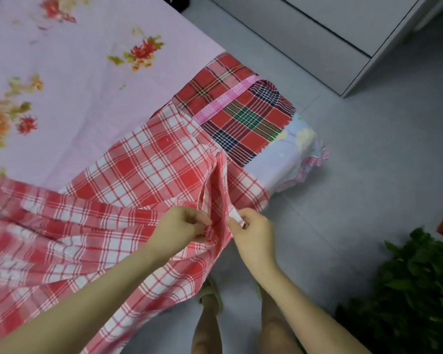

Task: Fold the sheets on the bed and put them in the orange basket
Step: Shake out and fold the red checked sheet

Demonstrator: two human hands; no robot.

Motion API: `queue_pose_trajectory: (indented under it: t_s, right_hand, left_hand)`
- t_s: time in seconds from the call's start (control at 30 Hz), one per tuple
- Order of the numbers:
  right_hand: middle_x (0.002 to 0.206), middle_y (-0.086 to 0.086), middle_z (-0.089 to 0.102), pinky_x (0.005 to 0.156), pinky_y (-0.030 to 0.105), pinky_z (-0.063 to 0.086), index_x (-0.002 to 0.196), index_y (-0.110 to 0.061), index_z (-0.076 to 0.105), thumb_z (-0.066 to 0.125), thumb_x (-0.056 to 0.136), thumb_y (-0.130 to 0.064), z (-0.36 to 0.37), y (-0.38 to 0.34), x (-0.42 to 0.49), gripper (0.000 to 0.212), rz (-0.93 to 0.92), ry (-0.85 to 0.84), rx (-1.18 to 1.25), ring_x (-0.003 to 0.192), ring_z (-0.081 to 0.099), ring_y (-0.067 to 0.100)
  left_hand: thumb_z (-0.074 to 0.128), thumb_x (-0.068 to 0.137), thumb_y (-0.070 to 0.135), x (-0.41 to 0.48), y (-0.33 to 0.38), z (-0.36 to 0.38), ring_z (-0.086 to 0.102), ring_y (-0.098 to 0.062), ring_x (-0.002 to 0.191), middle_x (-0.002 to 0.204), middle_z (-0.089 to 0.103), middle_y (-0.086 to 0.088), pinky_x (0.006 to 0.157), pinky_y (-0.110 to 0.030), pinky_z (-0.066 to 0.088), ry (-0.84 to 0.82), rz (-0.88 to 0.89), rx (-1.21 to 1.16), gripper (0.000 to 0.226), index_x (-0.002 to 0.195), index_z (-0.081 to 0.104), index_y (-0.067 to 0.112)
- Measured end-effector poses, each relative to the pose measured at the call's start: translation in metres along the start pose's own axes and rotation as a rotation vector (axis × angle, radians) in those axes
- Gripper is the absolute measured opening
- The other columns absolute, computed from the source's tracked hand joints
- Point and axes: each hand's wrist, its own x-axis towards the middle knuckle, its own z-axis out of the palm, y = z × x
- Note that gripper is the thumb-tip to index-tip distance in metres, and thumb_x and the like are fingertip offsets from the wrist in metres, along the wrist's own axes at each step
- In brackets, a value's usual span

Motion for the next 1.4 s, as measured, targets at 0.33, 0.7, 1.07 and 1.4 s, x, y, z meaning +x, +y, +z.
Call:
queue_pose_trajectory:
  t_s: [0.33,0.7,1.07,1.4]
  right_hand:
    - [0.077,0.000,0.066,0.067,0.026,0.050,0.089,-0.010,0.071,0.061,0.089,-0.010,0.019,-0.020,-0.001,0.010,-0.008,-0.050,-0.025,0.071,0.060,0.012]
    - [0.092,-0.005,0.064,0.071,0.020,0.054,0.131,-0.009,0.053,0.071,0.083,-0.011,-0.003,0.004,0.022,0.051,0.330,-0.097,0.298,0.088,0.066,0.012]
    - [0.089,0.008,0.068,0.071,0.036,0.055,0.105,-0.020,0.054,0.053,0.082,0.000,-0.014,0.090,0.092,0.030,0.530,0.123,0.259,0.081,0.066,0.027]
    - [0.091,0.007,0.064,0.074,0.027,0.042,0.102,-0.003,0.067,0.075,0.077,-0.011,0.004,0.199,0.195,0.028,0.510,-0.272,-0.073,0.088,0.059,0.020]
  left_hand:
    - [0.054,0.088,-0.002,0.009,0.000,0.020,0.069,-0.031,0.071,0.079,0.068,-0.025,0.071,-0.047,0.058,0.123,0.023,-0.031,0.019,0.100,0.045,0.010]
    - [0.054,0.088,-0.002,0.040,0.016,0.047,0.070,-0.026,0.058,0.074,0.067,-0.016,0.059,-0.040,0.060,0.024,-0.115,-0.082,0.021,0.107,0.047,0.005]
    - [0.063,0.083,-0.008,0.079,-0.001,0.057,0.058,-0.019,0.048,0.067,0.051,-0.010,0.056,-0.034,0.059,0.015,-0.243,-0.351,0.025,0.099,0.047,0.002]
    - [0.053,0.091,-0.003,0.106,-0.029,0.062,0.057,-0.023,0.062,0.067,0.053,-0.016,0.069,-0.029,0.058,-0.003,0.062,-0.116,0.022,0.089,0.069,0.011]
